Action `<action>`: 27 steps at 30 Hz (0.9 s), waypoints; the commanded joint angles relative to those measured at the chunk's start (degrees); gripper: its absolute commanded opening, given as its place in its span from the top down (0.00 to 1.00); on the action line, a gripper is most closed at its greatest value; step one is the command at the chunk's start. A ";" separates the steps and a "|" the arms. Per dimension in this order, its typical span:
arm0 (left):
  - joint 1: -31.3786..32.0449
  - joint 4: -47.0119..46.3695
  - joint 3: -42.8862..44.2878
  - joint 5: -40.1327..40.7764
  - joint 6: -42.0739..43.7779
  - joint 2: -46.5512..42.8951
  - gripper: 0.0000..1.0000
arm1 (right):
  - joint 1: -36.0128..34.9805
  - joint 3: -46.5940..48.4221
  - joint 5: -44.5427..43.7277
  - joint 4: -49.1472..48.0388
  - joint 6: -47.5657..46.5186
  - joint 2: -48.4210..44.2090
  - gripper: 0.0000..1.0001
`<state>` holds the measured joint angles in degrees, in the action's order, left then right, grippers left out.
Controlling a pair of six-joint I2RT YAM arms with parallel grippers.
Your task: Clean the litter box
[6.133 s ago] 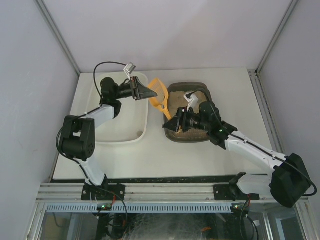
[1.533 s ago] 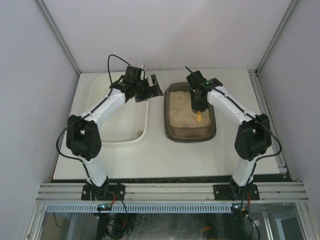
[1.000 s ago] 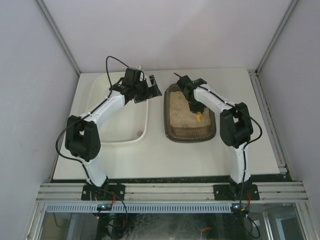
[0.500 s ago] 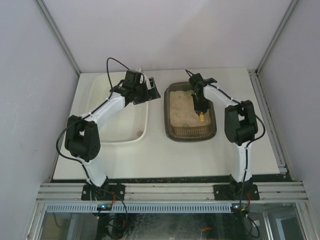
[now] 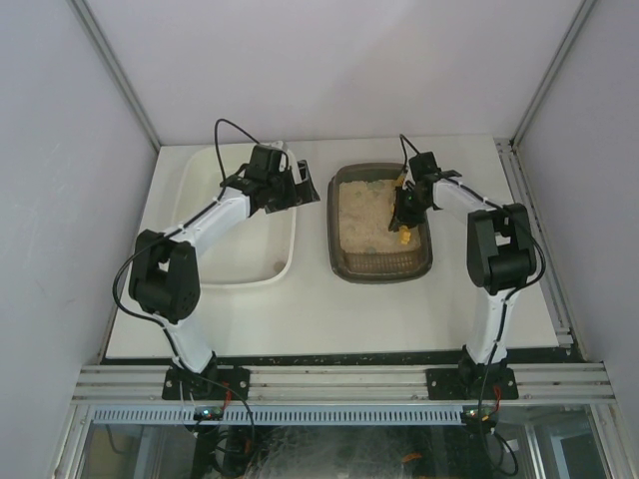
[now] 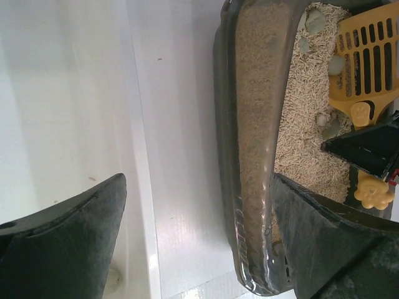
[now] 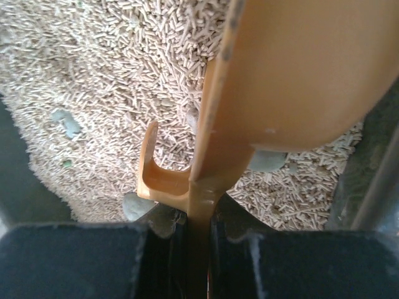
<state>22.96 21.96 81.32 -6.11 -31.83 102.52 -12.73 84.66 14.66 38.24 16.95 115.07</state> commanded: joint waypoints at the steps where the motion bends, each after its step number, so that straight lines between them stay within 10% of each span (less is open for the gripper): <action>1: -0.21 -1.92 -1.44 0.43 1.61 -2.76 0.00 | 0.98 -4.22 13.28 -6.70 2.72 -4.62 1.00; 17: -0.24 -0.69 -2.27 -0.43 3.96 -3.91 0.00 | 5.25 -18.93 25.78 -16.21 10.17 -17.98 1.00; 27: -0.20 2.06 -5.86 4.03 10.34 -10.50 0.00 | 11.21 -46.89 45.42 -63.00 33.04 -27.96 1.00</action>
<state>22.96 24.12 78.74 -4.69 -25.71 98.37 -3.03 44.99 49.19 4.71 36.40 89.65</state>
